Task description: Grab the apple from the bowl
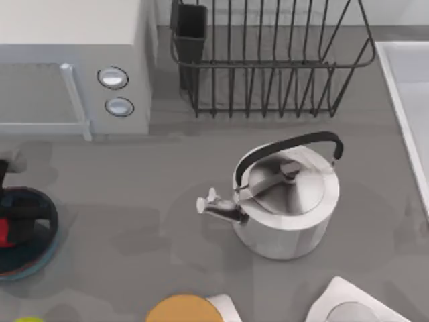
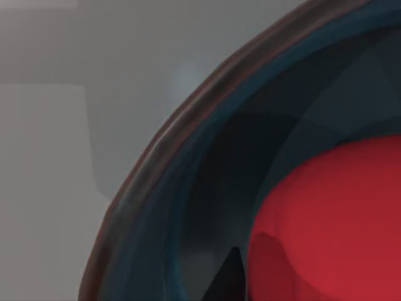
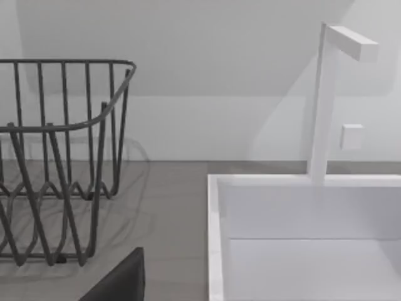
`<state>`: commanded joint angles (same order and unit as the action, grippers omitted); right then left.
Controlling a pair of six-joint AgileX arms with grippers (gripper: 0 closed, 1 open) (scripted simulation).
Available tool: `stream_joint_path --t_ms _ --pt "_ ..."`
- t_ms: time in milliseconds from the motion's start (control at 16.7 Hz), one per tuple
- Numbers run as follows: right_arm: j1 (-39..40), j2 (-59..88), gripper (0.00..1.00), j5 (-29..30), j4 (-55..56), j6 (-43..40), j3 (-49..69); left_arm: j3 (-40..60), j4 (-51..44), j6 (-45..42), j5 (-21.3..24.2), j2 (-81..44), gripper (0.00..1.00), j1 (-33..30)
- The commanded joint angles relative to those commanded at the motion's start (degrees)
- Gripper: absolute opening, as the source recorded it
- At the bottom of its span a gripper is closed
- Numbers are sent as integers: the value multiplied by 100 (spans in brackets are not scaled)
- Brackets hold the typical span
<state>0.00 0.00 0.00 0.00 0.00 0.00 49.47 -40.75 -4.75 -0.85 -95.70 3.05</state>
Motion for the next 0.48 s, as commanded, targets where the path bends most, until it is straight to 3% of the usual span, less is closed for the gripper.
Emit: stream_joint_path --t_ms 240,480 --pt "0 0 100 0 0 0 0 870 -884 9 -2 -56 0 -10" --pt "0 0 100 0 0 0 0 2546 -2672 29 -4 -24 0 -30"
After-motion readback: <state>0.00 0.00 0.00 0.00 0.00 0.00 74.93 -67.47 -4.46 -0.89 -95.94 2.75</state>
